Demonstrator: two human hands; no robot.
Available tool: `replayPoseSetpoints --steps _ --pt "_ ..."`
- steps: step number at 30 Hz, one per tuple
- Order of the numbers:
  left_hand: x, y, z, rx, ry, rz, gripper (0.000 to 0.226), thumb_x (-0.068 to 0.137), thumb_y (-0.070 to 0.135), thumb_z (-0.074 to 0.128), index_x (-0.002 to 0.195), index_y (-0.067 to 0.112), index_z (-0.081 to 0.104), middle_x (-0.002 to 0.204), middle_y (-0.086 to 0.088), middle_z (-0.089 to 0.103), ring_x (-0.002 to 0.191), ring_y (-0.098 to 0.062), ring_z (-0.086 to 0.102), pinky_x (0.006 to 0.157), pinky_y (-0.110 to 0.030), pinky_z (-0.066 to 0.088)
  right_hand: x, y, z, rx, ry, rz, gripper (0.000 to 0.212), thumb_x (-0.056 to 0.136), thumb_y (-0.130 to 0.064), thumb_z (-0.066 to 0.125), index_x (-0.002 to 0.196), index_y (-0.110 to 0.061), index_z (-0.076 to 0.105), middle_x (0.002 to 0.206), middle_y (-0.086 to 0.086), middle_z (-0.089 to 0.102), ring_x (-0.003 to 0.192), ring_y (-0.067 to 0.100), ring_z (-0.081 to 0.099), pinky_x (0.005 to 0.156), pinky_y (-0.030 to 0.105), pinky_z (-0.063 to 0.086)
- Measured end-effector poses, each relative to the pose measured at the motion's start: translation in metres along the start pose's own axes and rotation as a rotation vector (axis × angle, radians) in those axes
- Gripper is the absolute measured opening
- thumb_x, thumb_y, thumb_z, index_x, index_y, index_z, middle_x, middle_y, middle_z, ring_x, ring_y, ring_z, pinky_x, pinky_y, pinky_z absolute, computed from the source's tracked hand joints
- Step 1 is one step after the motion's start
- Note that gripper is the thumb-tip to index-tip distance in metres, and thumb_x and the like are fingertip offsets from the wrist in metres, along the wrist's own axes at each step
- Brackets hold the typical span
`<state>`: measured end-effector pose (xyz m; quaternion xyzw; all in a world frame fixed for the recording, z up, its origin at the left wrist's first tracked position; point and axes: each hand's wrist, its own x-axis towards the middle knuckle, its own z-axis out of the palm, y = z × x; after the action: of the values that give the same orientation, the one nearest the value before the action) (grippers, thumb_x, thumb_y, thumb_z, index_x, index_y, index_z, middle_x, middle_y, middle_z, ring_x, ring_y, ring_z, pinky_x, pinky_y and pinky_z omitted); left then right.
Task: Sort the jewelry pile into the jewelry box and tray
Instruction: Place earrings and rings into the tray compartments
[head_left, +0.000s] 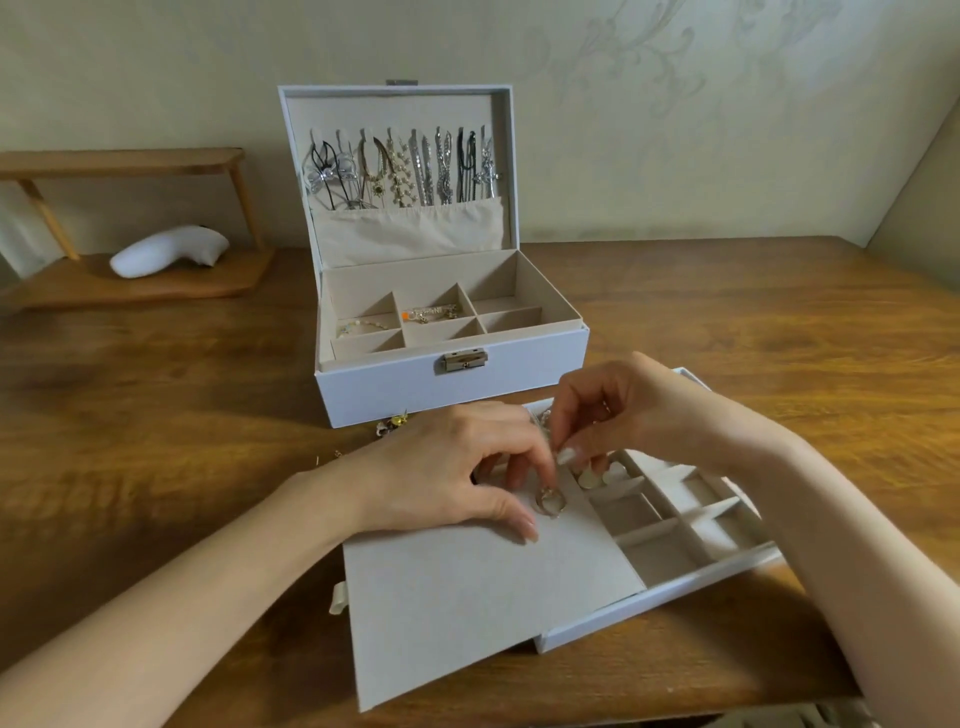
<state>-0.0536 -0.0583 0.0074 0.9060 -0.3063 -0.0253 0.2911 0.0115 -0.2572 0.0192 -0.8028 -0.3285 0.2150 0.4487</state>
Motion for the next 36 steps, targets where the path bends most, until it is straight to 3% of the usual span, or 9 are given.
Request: replayPoseSetpoints --steps 5,9,14,17,22,26,28,32,36 --pt "0.002 0.001 0.006 0.179 0.098 0.13 0.018 0.08 0.038 0.071 0.088 0.023 0.064 0.085 0.019 0.051 0.08 0.003 0.046 0.068 -0.009 0.037 -0.002 -0.002 -0.003 -0.001 -0.104 0.003 0.015 0.073 0.002 0.076 0.083 -0.004 0.067 0.072 0.007 0.069 0.061 0.013 0.061 0.057 0.022 0.05" --pt "0.003 0.0 0.012 0.305 0.207 0.17 0.016 0.082 0.033 0.057 0.081 0.017 0.061 0.077 0.013 0.052 0.071 -0.003 0.046 0.057 -0.015 0.039 -0.002 -0.004 0.001 0.087 -0.119 0.005 0.025 0.069 -0.002 0.078 0.088 -0.002 0.063 0.078 0.013 0.068 0.064 0.018 0.061 0.059 0.024 0.051" --pt "0.014 0.0 0.0 -0.263 0.429 -0.122 0.005 0.083 0.014 0.07 0.081 0.01 0.071 0.07 0.005 0.064 0.064 -0.005 0.054 0.06 -0.014 0.041 0.001 -0.01 0.002 0.205 0.11 -0.074 0.031 0.067 0.001 0.076 0.094 0.004 0.06 0.081 0.024 0.068 0.066 0.027 0.065 0.063 0.034 0.057" --pt "0.019 0.006 -0.01 -0.573 0.459 -0.208 0.008 0.081 0.012 0.07 0.084 0.005 0.069 0.068 0.004 0.065 0.061 -0.006 0.056 0.051 -0.015 0.042 0.002 -0.014 0.004 0.256 0.238 -0.14 0.024 0.065 -0.003 0.075 0.084 0.005 0.062 0.075 0.021 0.068 0.06 0.023 0.066 0.058 0.029 0.057" --pt "0.031 0.022 -0.011 -0.639 0.453 -0.228 0.011 0.078 0.011 0.073 0.076 0.006 0.063 0.06 0.004 0.064 0.055 -0.003 0.058 0.047 -0.013 0.04 -0.009 -0.011 -0.006 0.367 0.307 -0.172 0.012 0.065 -0.006 0.072 0.072 0.0 0.064 0.068 0.012 0.069 0.061 0.022 0.066 0.058 0.028 0.057" --pt "0.035 0.029 -0.01 -0.516 0.339 -0.156 0.007 0.079 0.01 0.072 0.08 0.004 0.069 0.064 0.005 0.069 0.055 -0.002 0.057 0.053 -0.011 0.043 -0.024 -0.008 -0.015 0.386 0.309 -0.118 0.01 0.067 -0.007 0.07 0.072 0.0 0.066 0.067 0.013 0.069 0.06 0.022 0.065 0.056 0.027 0.055" --pt "0.029 0.024 -0.014 -0.416 0.303 -0.148 0.007 0.083 0.011 0.07 0.086 0.005 0.071 0.073 0.003 0.072 0.057 -0.003 0.059 0.057 -0.014 0.046 -0.032 -0.006 -0.023 0.15 0.34 -0.054 0.01 0.068 -0.012 0.074 0.074 -0.005 0.07 0.064 0.009 0.067 0.056 0.019 0.061 0.054 0.026 0.053" --pt "-0.004 -0.006 -0.033 -0.223 0.474 -0.249 0.005 0.088 0.015 0.063 0.086 0.016 0.068 0.078 0.006 0.072 0.056 -0.001 0.058 0.053 -0.009 0.043 -0.037 0.002 -0.04 -0.797 0.273 0.158 0.02 0.076 -0.019 0.077 0.065 -0.032 0.068 0.064 -0.015 0.063 0.058 -0.001 0.054 0.052 0.009 0.039" --pt "-0.038 -0.032 -0.039 -0.108 0.563 -0.38 0.008 0.088 0.012 0.061 0.087 0.017 0.067 0.079 0.006 0.071 0.062 0.001 0.061 0.054 -0.01 0.048 -0.039 0.006 -0.029 -1.04 0.173 0.245 0.009 0.083 -0.023 0.069 0.08 -0.03 0.073 0.072 -0.018 0.061 0.067 0.001 0.055 0.052 0.008 0.036"
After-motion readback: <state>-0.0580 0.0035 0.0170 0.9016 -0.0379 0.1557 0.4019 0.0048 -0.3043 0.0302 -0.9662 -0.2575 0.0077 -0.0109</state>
